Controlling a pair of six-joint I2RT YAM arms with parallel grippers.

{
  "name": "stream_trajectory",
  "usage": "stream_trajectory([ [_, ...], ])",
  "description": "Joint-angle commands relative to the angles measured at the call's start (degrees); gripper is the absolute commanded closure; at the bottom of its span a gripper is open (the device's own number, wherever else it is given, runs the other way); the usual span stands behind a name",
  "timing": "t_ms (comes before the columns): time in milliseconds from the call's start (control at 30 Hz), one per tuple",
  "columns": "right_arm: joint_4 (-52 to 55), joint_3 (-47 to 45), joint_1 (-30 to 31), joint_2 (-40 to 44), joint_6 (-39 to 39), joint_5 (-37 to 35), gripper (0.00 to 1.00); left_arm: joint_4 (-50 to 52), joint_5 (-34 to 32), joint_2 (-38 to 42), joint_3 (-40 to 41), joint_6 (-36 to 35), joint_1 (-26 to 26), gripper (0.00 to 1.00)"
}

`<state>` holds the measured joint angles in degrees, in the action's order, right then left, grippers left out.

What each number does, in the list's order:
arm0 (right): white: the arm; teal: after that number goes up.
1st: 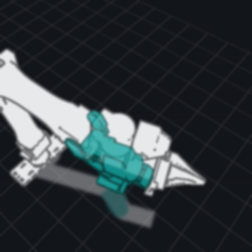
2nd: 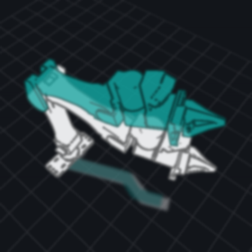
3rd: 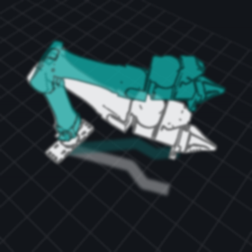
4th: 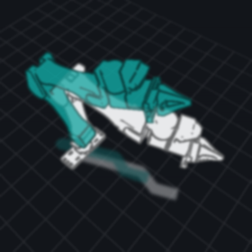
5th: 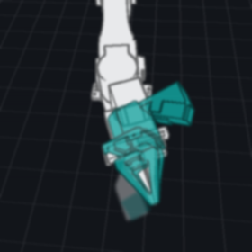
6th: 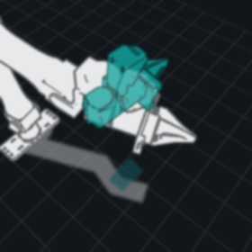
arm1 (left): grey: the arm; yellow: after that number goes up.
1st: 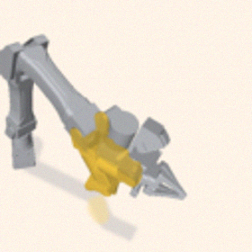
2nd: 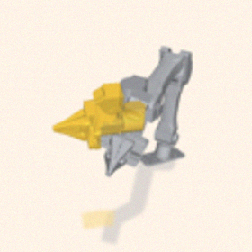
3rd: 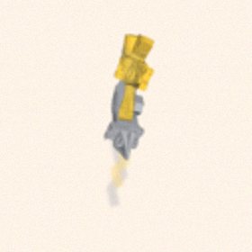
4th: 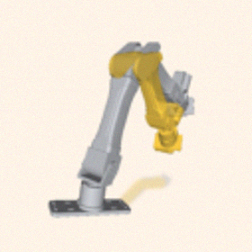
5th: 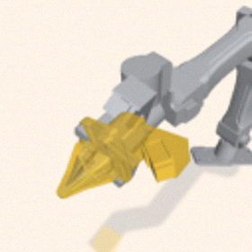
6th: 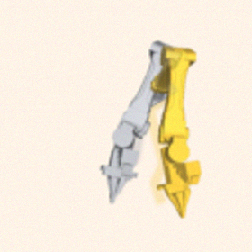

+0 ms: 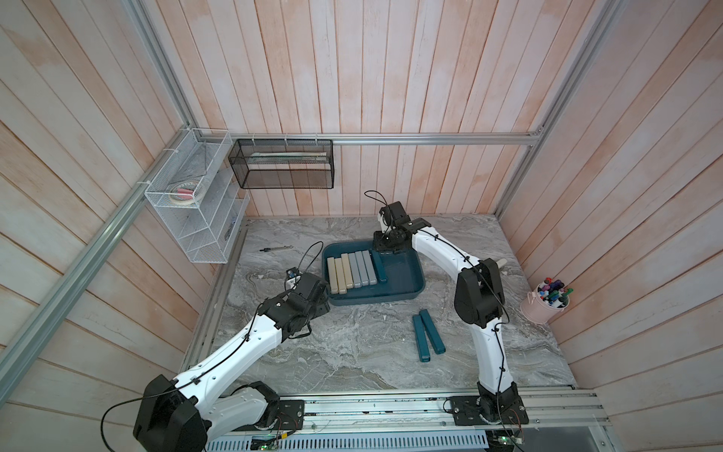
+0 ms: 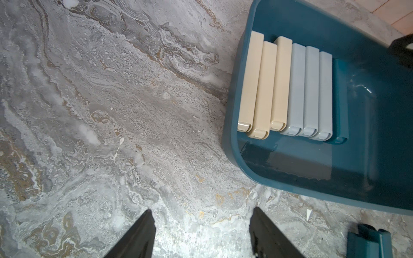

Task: Put the pruning pliers into the storage box
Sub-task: Place the pruning pliers in the storage box, then pick up the pruning pliers from the center of the board.

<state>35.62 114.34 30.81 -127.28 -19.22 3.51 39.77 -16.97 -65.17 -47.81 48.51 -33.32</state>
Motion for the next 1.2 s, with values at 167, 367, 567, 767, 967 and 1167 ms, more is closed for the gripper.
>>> stream_trajectory([
  [167,2.5,-1.4,1.1,3.4,0.9,-1.2,0.54,0.4,-1.1,0.8,-0.5,-1.2,0.3,0.29],
  [367,2.5,-4.2,1.6,5.9,0.8,-2.2,0.54,0.2,-1.4,1.1,-0.2,-1.4,0.4,0.29],
  [567,2.2,-8.6,1.5,9.5,0.8,-3.2,0.54,-0.3,-1.4,0.9,-0.4,-1.6,0.4,0.29],
  [767,1.9,-12.8,1.6,13.7,0.9,-3.6,0.54,-0.7,-1.3,0.4,-0.5,-2.0,0.4,0.28],
  [967,1.3,-17.5,1.7,16.9,0.9,-3.5,0.53,-0.4,-1.3,0.3,-0.8,-2.2,0.3,0.28],
  [1167,0.3,-21.7,1.7,19.7,0.4,-2.2,0.53,-0.3,-1.7,0.9,-1.1,-2.3,0.4,0.28],
])
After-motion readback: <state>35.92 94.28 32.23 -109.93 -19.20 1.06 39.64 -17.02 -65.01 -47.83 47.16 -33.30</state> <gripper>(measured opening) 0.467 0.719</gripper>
